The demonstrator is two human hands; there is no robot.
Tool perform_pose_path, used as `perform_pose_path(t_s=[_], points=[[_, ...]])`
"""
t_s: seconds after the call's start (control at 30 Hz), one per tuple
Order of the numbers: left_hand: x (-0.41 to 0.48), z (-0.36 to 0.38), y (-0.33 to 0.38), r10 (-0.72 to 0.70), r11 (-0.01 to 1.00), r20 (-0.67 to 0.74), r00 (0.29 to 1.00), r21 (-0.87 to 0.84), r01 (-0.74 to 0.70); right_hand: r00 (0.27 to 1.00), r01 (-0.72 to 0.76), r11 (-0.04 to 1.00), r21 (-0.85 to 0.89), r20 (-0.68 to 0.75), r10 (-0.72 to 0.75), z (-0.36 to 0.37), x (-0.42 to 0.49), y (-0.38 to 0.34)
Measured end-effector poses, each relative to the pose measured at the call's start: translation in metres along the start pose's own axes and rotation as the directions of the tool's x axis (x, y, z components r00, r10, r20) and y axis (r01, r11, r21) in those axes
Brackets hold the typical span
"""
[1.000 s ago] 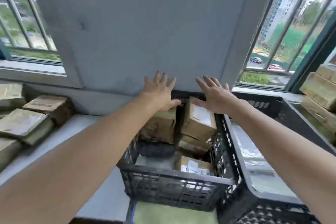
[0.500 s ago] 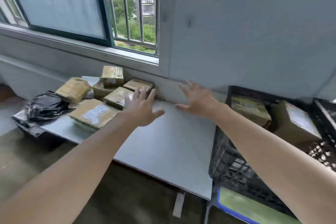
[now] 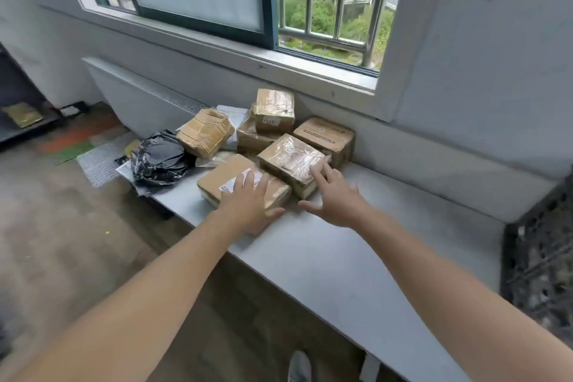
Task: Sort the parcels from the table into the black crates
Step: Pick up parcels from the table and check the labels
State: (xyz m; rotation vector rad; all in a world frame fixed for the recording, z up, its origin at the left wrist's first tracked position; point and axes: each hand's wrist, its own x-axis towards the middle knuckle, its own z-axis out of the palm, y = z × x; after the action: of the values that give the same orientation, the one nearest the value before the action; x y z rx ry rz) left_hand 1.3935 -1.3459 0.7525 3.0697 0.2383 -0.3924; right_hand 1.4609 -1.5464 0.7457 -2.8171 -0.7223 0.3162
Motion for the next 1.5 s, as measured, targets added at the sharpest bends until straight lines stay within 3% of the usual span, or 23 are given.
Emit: perform_pose_path(t_s=[0.17,0.33,0.53,0.83,1.17,1.5], points=[[0.041,0.015,-0.062,-0.077,0.996,0.123,0.989,-0.032,0.082,0.995,-0.009,0.999,0.035,0.102,0.005,0.040,0.060,-0.021],[0.071,0.027,-0.108,-0.099,0.993,0.147,0.984,-0.043,0.106,0.985,-0.051,0.995,0.080,0.169,0.037,0.065,0.100,-0.041],[0.122,0.030,-0.163,-0.037,0.995,0.141,0.989,-0.085,0.050,0.983,-0.109,0.991,0.082,0.157,0.095,0.082,0.150,-0.072],[0.213,0.021,-0.266,0.137,0.987,0.184,0.973,-0.110,-0.118,0.942,-0.307,0.951,0.023,0.151,0.300,0.097,0.240,-0.154],[0.273,0.017,-0.339,0.204,0.973,0.199,0.958,-0.148,-0.177,0.900,-0.411,0.912,0.001,0.159,0.406,0.100,0.295,-0.213],[0.295,0.013,-0.356,0.164,0.960,0.074,0.984,-0.240,-0.142,0.947,-0.296,0.950,0.096,0.160,0.279,0.103,0.351,-0.222]])
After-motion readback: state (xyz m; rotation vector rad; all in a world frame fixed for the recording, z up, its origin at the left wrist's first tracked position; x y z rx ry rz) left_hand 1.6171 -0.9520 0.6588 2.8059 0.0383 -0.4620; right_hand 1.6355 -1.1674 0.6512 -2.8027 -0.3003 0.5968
